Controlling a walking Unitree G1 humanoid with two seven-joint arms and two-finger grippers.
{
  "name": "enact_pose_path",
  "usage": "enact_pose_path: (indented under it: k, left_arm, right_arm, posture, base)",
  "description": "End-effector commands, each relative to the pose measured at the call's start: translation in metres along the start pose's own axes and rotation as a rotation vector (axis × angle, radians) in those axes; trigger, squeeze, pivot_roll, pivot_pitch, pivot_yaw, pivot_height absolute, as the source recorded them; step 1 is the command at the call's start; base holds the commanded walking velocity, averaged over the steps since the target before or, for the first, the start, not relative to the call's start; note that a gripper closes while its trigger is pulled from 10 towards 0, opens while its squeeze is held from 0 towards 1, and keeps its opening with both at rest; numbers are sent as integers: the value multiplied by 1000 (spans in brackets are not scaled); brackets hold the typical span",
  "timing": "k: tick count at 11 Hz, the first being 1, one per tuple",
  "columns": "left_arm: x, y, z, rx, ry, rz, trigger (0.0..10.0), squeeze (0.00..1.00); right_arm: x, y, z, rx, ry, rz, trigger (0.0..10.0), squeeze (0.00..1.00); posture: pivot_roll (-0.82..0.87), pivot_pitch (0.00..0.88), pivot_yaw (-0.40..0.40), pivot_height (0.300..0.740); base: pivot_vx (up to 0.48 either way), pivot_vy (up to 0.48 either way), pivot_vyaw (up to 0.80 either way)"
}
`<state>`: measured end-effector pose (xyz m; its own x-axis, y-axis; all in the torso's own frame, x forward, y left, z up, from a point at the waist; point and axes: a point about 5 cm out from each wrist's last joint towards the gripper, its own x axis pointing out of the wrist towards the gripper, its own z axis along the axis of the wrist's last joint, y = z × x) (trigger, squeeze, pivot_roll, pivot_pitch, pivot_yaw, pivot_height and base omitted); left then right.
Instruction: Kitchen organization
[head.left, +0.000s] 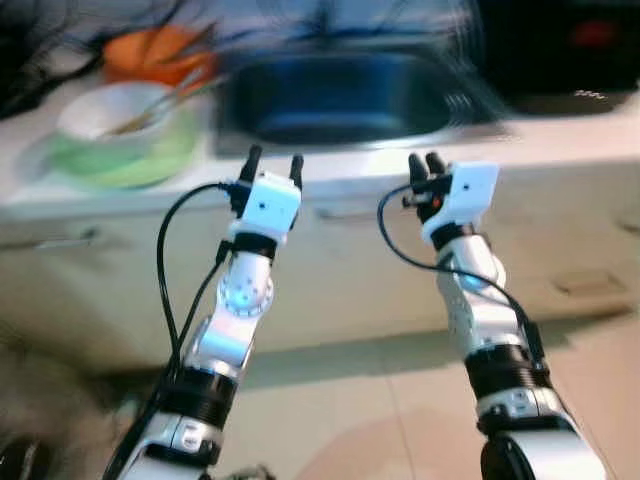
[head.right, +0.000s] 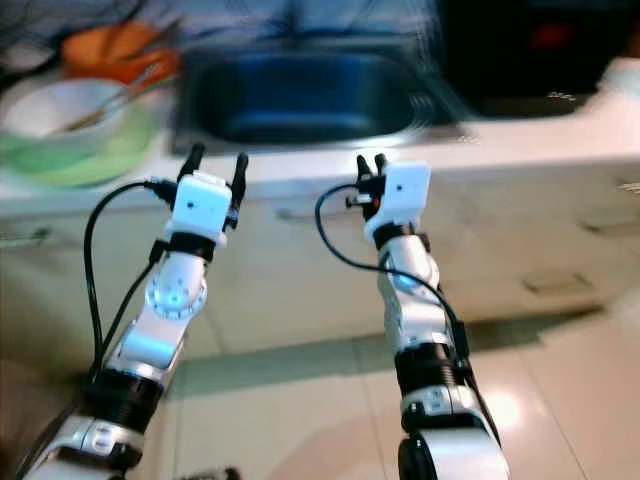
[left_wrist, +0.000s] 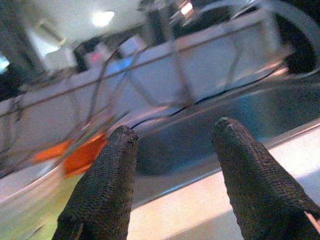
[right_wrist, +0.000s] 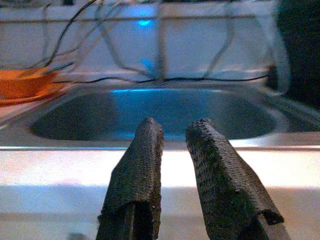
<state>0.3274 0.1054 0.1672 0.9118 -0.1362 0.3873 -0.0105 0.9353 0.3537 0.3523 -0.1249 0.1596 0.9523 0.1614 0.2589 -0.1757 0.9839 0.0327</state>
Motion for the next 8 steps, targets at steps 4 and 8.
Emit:
enact_pose_path:
  k: [4,8]
  left_arm:
    - [1,3,0,0,4,13,10000,0]
    - [1,2,1,0,1,11,10000,0]
  right_arm:
    - [5,13,6,4,-21,40,10000,0]
    - [4,12,4,4,-16,40,10000,0]
  posture:
    - [32,59,18,740]
    - [32,61,18,740]
  base:
    - [388,0,0]
    - [388,0,369]
